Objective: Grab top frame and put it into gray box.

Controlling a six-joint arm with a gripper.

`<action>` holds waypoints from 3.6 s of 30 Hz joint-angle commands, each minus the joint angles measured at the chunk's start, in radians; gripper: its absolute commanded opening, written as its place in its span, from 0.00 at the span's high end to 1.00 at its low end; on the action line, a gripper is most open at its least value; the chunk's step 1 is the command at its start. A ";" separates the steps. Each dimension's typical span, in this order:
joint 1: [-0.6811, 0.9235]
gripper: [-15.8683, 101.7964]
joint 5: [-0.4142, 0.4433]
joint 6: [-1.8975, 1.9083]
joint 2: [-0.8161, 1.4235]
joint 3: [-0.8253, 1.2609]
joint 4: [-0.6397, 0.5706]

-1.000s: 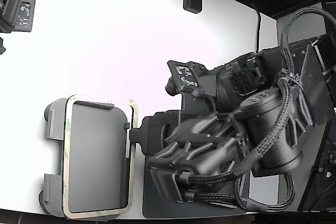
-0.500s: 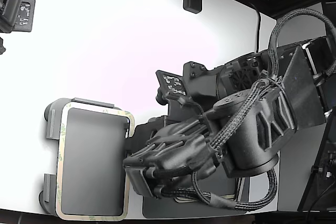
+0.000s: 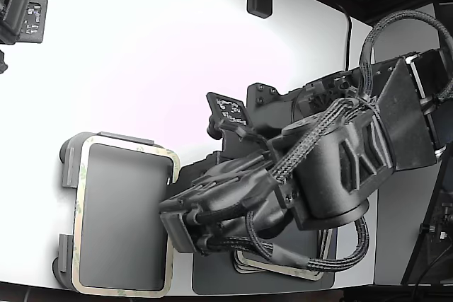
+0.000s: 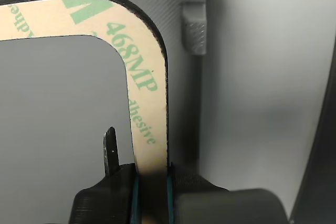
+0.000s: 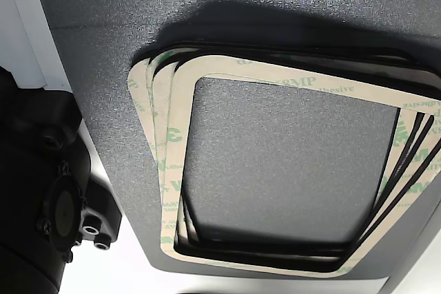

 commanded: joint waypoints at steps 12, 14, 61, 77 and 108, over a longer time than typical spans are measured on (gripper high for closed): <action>-0.035 0.97 -0.031 -0.035 0.026 0.006 -0.025; -0.040 0.97 -0.034 -0.037 0.029 0.012 -0.026; -0.046 0.97 -0.025 -0.052 0.043 0.120 -0.127; -0.046 0.97 -0.020 -0.063 0.048 0.143 -0.144; -0.140 0.02 0.431 -1.092 0.483 0.311 -0.474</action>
